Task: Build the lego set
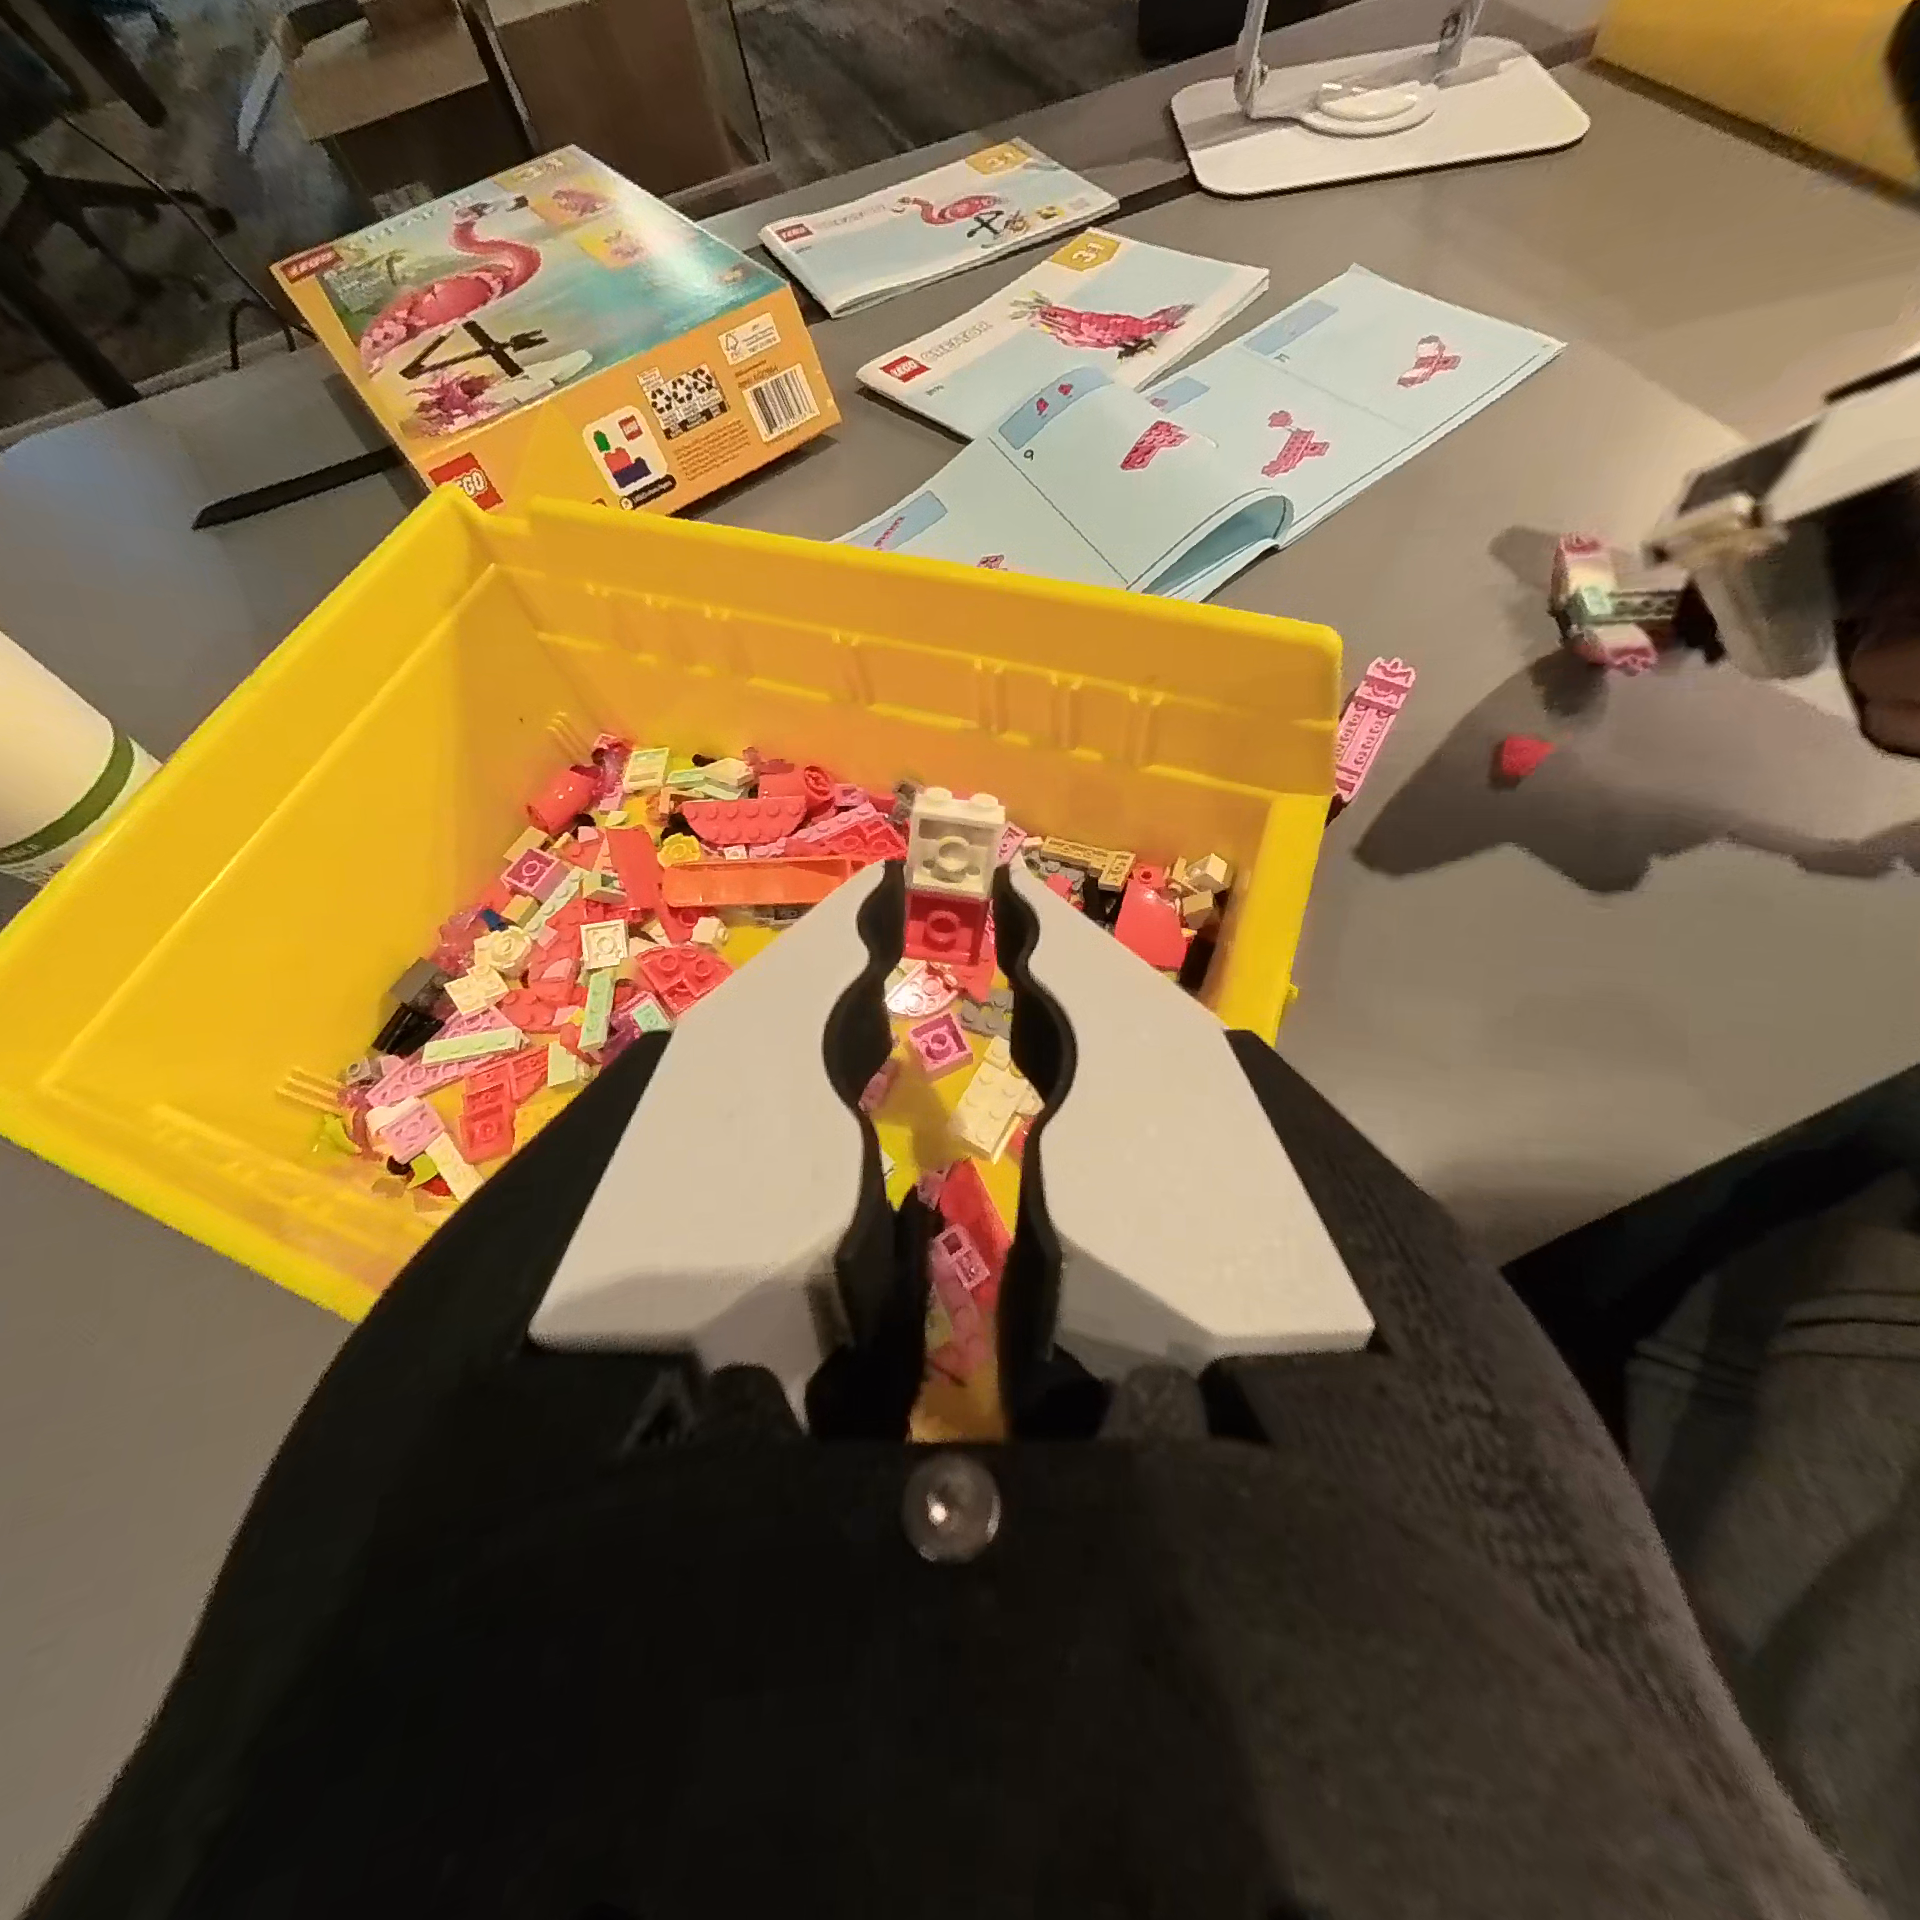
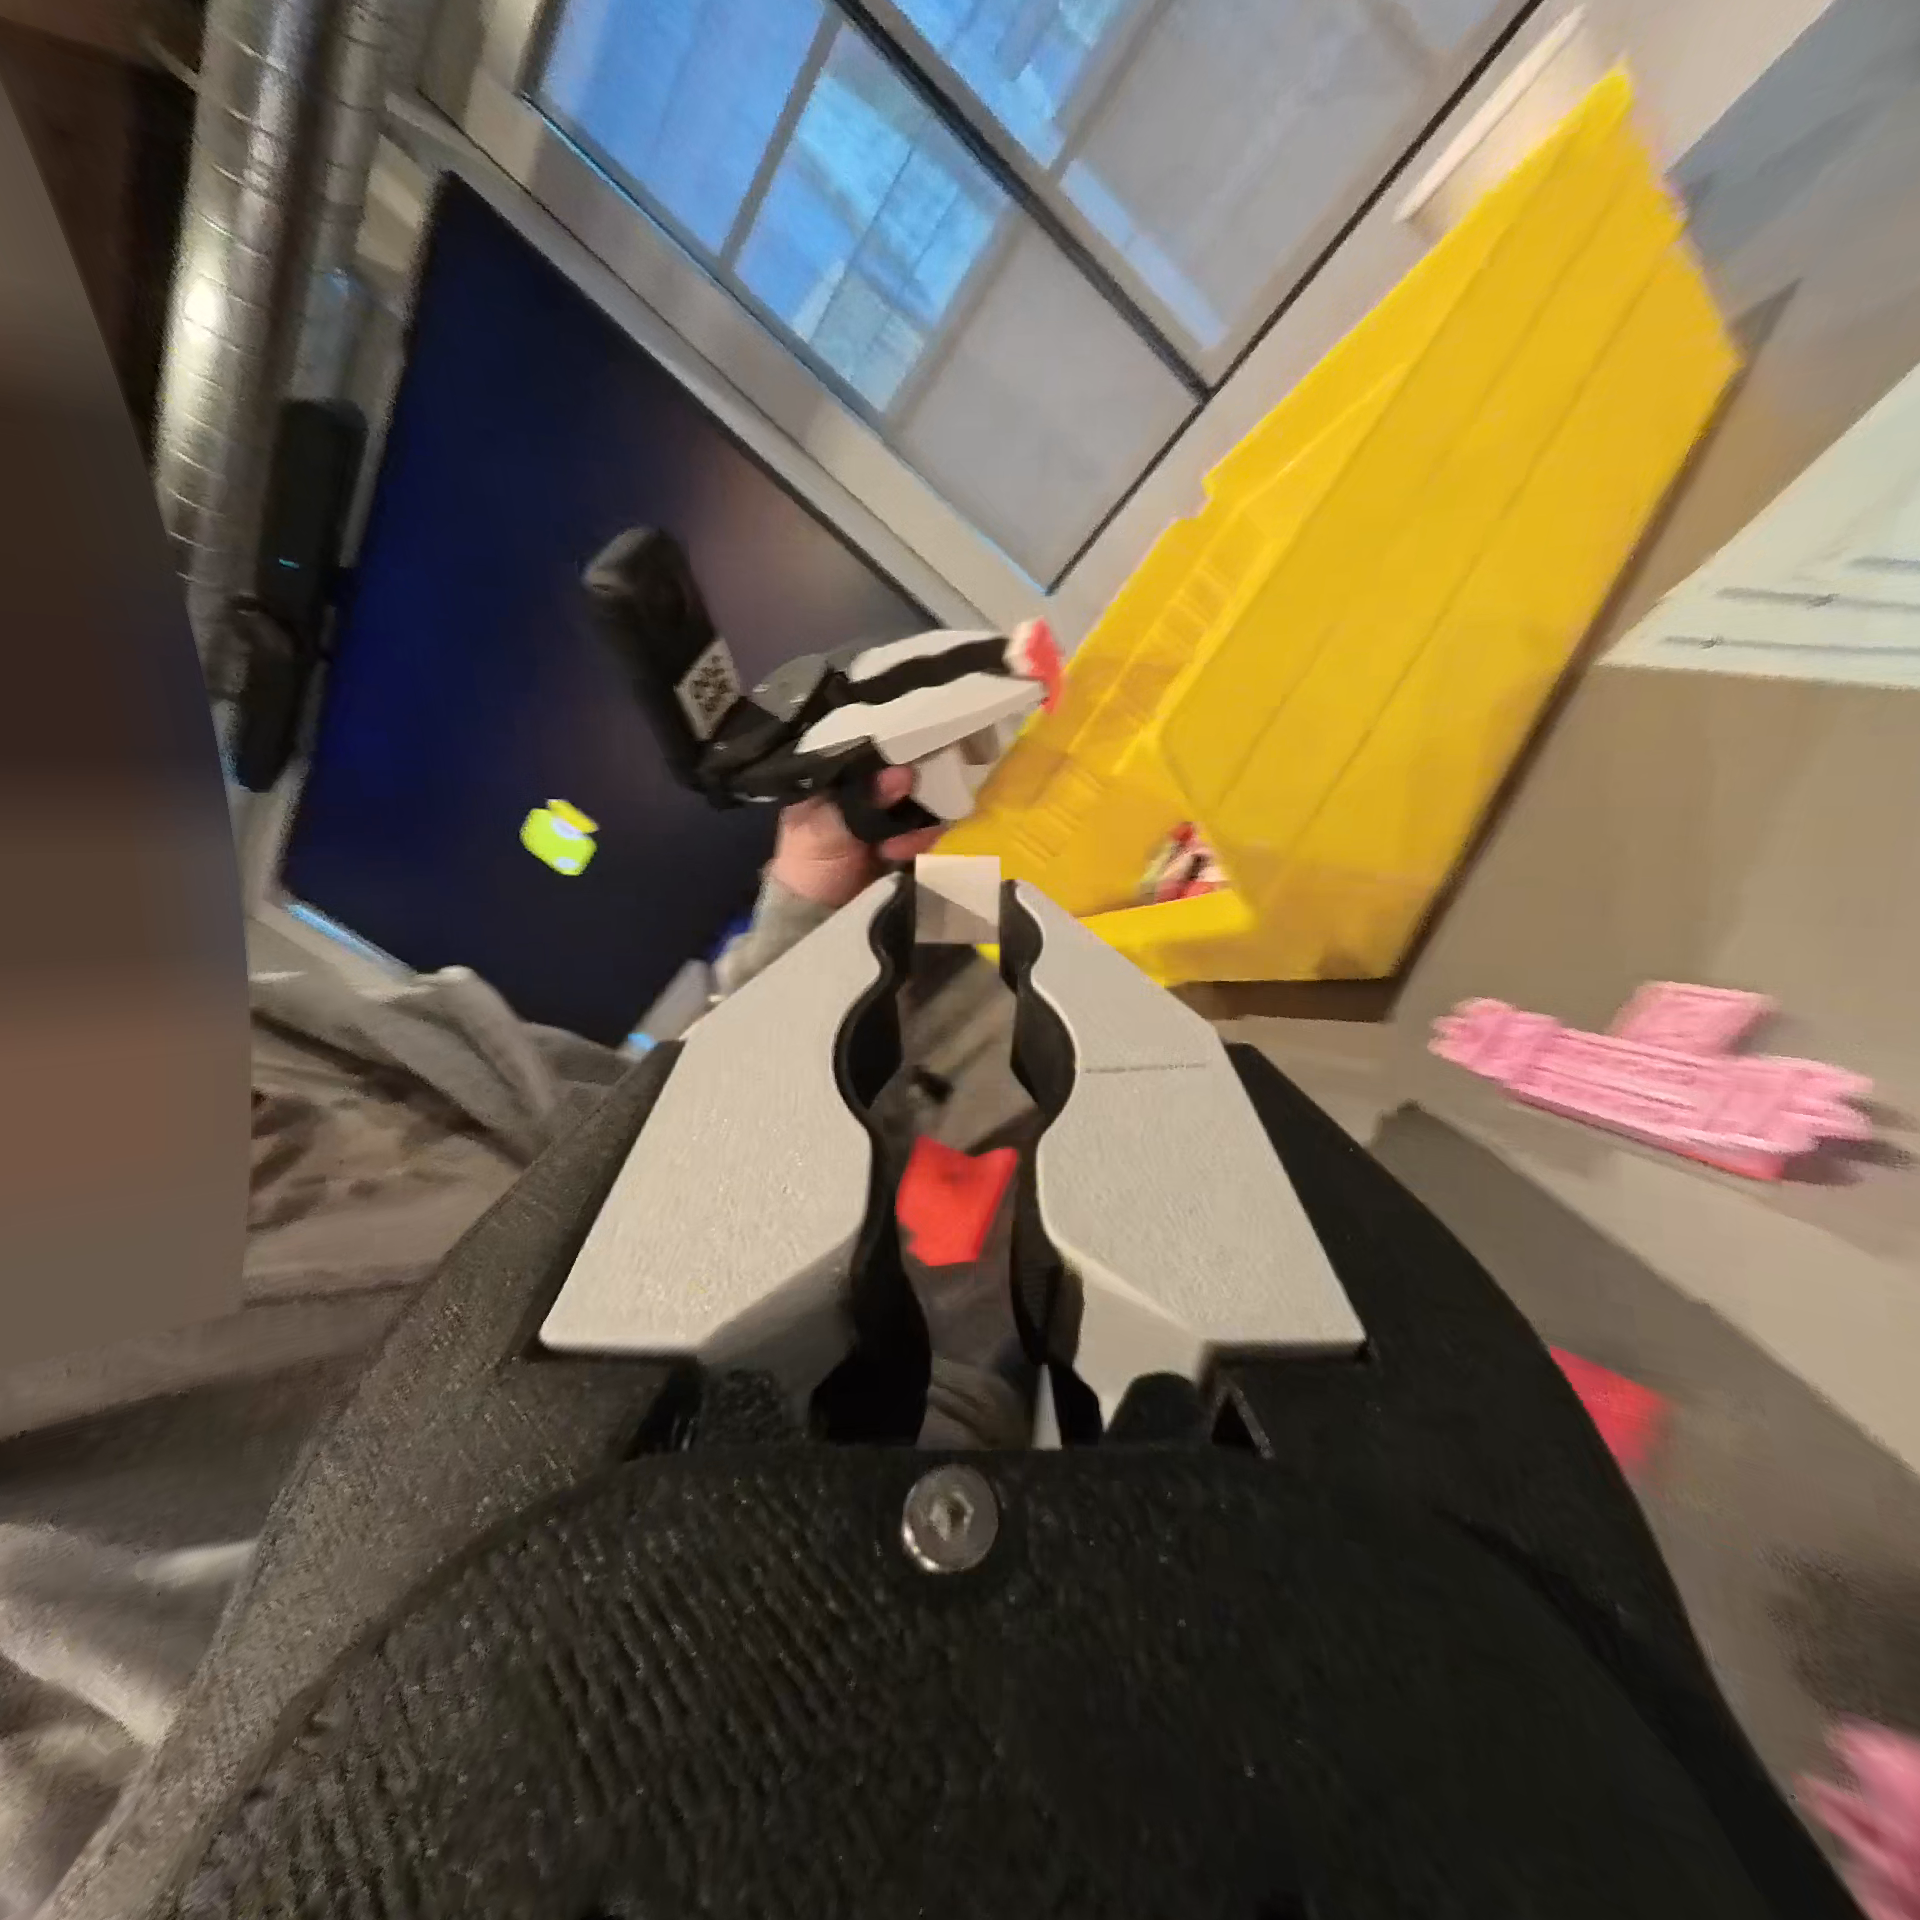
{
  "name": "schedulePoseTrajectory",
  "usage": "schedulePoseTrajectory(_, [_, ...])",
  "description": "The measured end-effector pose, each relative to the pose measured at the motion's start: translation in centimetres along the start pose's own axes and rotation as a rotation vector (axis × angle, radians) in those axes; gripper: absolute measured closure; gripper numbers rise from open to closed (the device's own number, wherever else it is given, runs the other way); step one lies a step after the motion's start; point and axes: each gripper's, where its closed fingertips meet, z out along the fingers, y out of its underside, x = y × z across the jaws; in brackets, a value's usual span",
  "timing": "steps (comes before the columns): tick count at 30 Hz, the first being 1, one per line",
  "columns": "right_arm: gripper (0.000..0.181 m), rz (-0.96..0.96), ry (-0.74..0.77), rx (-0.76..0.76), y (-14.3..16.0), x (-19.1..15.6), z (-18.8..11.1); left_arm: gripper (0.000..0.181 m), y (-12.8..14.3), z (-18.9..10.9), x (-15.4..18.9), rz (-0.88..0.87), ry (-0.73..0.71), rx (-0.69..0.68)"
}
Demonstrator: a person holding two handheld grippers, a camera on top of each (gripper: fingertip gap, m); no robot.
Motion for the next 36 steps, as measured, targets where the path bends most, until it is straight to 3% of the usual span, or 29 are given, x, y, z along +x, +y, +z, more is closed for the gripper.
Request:
schedulePoseTrajectory(4, [0.167,-0.236,0.315,0.050,-3.7,3.4,-5.7,0.165,-0.1,-0.1,0.0,-0.012,0.001,0.010])
schedulePoseTrajectory(7, [0.167,-0.439,0.826,-0.023,-6.7,8.6,-13.2,0.165,0.0,-0.1,-0.8,-0.035,-0.056,0.007])
schedulePoseTrajectory(9, [0.167,-0.485,1.057,-0.100,-7.6,11.2,-17.6,0.165,0.1,0.0,-1.8,-0.061,-0.126,-0.001])
schedulePoseTrajectory(13, [0.167,-0.483,1.175,-0.221,-6.7,13.9,-20.5,0.165,0.0,-0.2,-2.0,-0.071,-0.148,0.004])
schedulePoseTrajectory(26, [0.167,-0.486,1.169,-0.417,-3.8,15.3,-20.7,0.165,0.6,0.2,-2.1,-0.055,-0.157,-0.043])
schedulePoseTrajectory(30, [0.167,-0.494,1.128,-0.335,-4.6,14.6,-20.0,0.165,0.6,0.2,-2.0,-0.052,-0.153,-0.043])
schedulePoseTrajectory(32, [0.167,-0.435,0.967,-0.160,-5.8,12.9,-18.2,0.165,0.6,0.2,-2.0,-0.053,-0.150,-0.042])
schedulePoseTrajectory(34, [0.167,-0.269,0.658,0.087,-7.5,9.8,-16.2,0.165,0.6,0.2,-1.9,-0.052,-0.148,-0.041])
schedulePoseTrajectory(36, [0.167,-0.074,0.386,0.214,-8.2,7.6,-15.5,0.165,0.6,0.2,-1.9,-0.049,-0.146,-0.042])
